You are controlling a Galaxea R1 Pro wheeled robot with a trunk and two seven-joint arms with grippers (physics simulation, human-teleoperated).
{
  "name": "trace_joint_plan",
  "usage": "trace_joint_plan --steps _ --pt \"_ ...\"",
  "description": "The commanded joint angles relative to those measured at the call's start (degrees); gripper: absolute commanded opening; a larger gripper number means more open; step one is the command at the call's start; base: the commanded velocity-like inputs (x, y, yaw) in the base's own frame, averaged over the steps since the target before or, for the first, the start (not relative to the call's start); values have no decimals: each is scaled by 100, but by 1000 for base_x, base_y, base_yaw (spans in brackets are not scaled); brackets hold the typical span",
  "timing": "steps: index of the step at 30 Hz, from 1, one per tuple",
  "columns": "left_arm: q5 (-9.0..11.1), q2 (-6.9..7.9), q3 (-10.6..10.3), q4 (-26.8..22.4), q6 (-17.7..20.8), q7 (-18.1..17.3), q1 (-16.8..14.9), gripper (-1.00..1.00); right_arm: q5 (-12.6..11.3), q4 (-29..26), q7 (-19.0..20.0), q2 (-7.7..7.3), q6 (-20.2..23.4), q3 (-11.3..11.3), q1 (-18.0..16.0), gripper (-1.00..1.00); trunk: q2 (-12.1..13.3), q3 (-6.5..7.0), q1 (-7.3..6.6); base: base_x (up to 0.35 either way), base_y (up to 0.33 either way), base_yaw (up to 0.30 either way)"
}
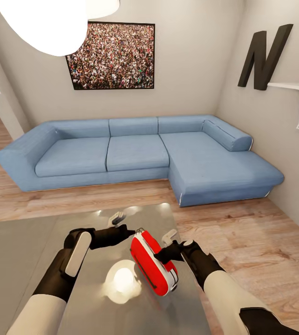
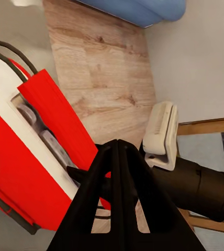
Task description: Turn on the radio receiver that's on the table in the living room.
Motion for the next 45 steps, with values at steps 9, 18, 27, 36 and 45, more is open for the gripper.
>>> trace_joint_plan --steps 9,18,27,36,45 --pt "0 0 6 94 -9 0 0 -100 -25 2 1 1 -1 -4 -1 100 0 0 0 0 0 0" --pt "0 0 10 97 -9 0 0 -100 -9 -29 11 1 6 2 -1 100 0 0 0 0 0 0" --pt "0 0 4 97 -9 0 0 -100 -7 -102 49 1 51 11 -1 100 0 0 0 0 0 0" --pt "0 0 4 97 -9 -4 0 -100 0 -459 273 1 261 31 -2 100 0 0 0 0 0 0" --pt "0 6 2 93 -5 -13 0 -100 26 -2123 1334 1 1768 49 12 100 0 0 0 0 0 0"
